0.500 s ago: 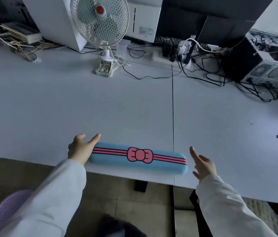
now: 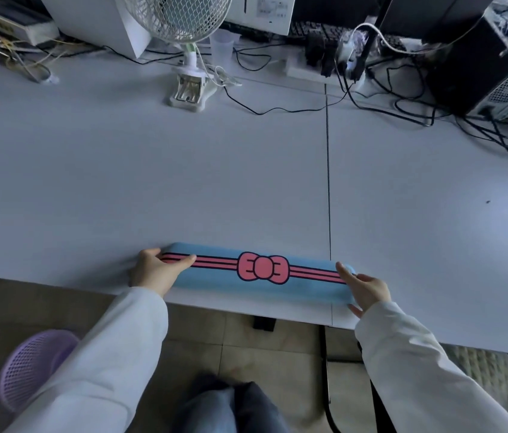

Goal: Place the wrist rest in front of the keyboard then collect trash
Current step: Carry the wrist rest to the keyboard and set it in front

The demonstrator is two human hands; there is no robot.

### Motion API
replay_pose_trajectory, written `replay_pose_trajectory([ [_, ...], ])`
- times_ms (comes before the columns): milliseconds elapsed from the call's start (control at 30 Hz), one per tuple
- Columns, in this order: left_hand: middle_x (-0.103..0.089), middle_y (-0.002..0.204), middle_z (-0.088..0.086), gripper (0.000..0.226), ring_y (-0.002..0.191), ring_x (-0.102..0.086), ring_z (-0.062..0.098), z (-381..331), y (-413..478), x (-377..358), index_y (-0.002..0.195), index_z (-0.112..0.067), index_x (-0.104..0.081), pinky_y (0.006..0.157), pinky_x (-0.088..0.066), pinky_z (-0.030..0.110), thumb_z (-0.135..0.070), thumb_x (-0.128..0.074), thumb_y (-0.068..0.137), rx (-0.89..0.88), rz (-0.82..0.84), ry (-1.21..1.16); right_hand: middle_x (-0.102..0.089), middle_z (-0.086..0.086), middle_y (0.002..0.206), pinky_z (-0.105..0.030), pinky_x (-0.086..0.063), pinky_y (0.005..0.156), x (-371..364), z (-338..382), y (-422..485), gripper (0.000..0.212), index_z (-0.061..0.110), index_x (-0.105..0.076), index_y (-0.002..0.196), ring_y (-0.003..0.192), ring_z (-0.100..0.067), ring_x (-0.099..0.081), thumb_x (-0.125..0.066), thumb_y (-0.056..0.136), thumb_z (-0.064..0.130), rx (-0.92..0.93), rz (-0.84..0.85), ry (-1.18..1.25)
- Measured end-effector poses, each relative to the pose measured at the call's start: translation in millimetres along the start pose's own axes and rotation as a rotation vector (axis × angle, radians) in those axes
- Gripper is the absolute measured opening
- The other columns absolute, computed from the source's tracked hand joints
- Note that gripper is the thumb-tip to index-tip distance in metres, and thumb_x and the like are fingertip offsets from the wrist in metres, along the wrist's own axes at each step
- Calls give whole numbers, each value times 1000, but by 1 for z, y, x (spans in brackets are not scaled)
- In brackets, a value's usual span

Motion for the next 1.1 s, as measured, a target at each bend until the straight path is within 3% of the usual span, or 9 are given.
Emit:
replay_pose_trajectory([
  [33,-65,81,5,49,90,-60,33,-1,0,1,81,-14,-66,77,-45,35,-47,-73,44,0,4,4,-52,-8,79,-42,-52,91,2,2,-1,35,11,-55,70,82,-26,-52,-68,73,44,16,-9,-8],
  [100,-67,86,9,36,99,-61,35,-3,0,2,74,-16,-63,79,-44,36,-40,-76,52,-4,6,-20,-54,-9,90,-45,-48,98,5,5,-2,29,10,-59,81,89,-27,-50,-68,76,37,44,-24,-16],
  [200,-64,113,16,42,112,-57,34,-4,-2,4,100,-10,-54,94,-45,43,-24,-78,67,-12,-19,-76,-53,-10,99,-41,-47,97,7,4,-3,36,3,-62,108,93,-25,-49,-66,80,25,35,3,72],
  [267,-57,115,15,55,108,-54,32,-5,-6,1,119,-4,-45,93,-42,41,-15,-73,73,-18,-3,-125,-51,-12,108,-40,-49,88,2,2,-7,45,2,-54,121,99,-26,-50,-66,81,18,-13,76,209],
  [333,-53,113,11,56,101,-51,26,-4,-13,2,121,-3,-41,87,-40,37,-12,-72,75,-18,14,-164,-49,-14,113,-42,-49,85,1,5,-12,51,3,-48,127,102,-28,-50,-66,80,14,-12,102,294],
  [533,-57,117,11,52,112,-57,34,8,-35,34,109,-16,-45,98,-47,52,-19,-77,68,-23,-86,-281,-49,-12,113,-39,-50,85,8,39,-44,50,4,-49,127,99,-24,-51,-65,81,13,151,70,277],
  [700,-56,124,14,51,113,-58,32,18,-53,67,105,-18,-42,101,-46,49,-21,-77,68,-31,-92,-435,-51,-9,113,-37,-49,83,0,70,-71,50,6,-51,127,99,-23,-52,-66,80,15,262,100,280],
  [933,-56,106,6,43,108,-59,28,44,-92,144,102,-14,-44,101,-46,47,-16,-75,72,-64,-265,-592,-50,-8,113,-37,-48,89,-48,112,-132,50,7,-50,128,101,-25,-51,-66,81,15,410,198,259],
  [1100,-56,103,6,41,100,-58,25,86,-113,214,101,-16,-44,101,-47,45,-17,-74,72,-64,-363,-680,-53,-8,115,-36,-49,89,-104,129,-194,52,8,-50,129,102,-24,-53,-66,80,16,499,284,202],
])
Point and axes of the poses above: each hand's wrist, its own y-axis towards the middle knuckle, its own x-axis out of the back of the hand, z = x × y, the point moved 8 cm from there along y, towards the middle knuckle
